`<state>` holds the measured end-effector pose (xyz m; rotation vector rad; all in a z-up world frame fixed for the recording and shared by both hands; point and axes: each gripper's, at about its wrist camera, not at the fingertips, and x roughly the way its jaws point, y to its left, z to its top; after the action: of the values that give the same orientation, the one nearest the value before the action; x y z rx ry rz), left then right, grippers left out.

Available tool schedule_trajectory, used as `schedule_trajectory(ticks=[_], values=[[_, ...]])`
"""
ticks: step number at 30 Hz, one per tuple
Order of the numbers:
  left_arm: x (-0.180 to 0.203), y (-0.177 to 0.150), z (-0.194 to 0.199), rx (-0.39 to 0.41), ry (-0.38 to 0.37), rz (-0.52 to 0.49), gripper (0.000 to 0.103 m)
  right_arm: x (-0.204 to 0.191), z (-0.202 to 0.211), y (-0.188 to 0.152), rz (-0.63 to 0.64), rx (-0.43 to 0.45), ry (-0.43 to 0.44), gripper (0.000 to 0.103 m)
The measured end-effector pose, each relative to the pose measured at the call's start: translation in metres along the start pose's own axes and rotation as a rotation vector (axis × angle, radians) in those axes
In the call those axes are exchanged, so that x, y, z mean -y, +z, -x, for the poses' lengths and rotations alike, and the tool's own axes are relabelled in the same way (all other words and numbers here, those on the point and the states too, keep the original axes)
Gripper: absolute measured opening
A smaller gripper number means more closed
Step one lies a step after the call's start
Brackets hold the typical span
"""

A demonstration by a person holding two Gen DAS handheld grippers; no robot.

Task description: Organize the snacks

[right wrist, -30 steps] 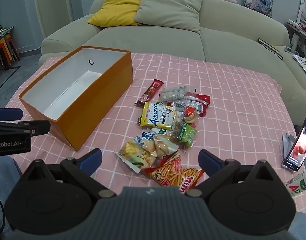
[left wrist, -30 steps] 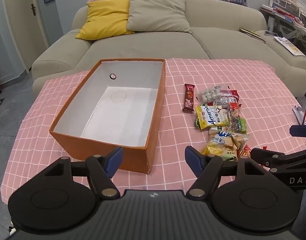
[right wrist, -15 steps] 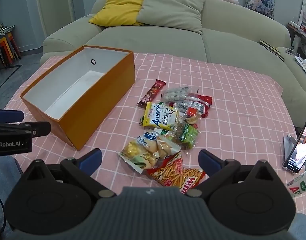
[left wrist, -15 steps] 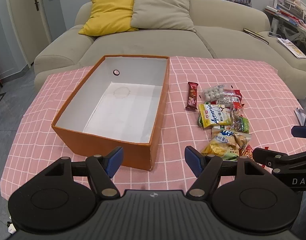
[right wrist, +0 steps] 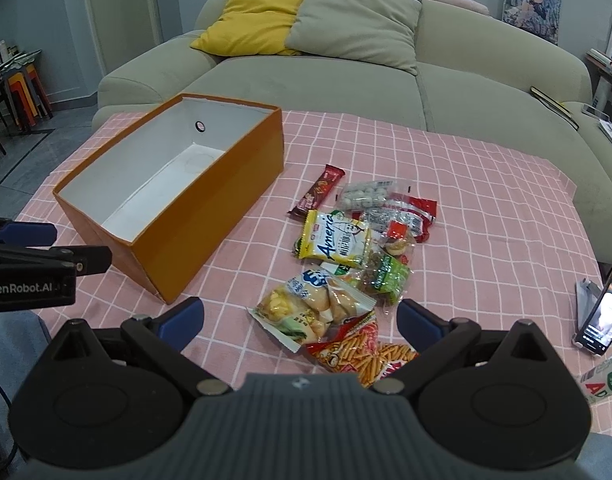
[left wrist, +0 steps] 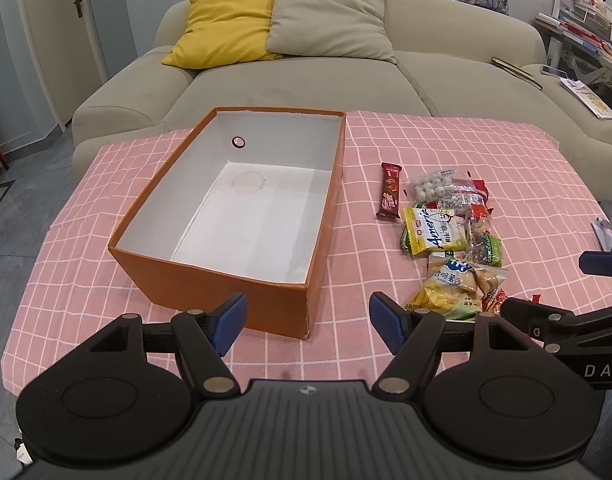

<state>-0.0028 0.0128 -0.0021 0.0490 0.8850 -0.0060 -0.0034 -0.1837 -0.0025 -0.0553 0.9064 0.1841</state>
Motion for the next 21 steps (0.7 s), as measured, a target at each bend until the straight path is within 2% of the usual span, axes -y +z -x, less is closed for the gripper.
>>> schedule_trajectory(ticks=[21], values=[[-0.0045,-0.0006,-0.0018,-0.012,0.009,0.016,0.083,-0.0068,-0.002,0.0031,0.027,0.017,0.02,0.099]])
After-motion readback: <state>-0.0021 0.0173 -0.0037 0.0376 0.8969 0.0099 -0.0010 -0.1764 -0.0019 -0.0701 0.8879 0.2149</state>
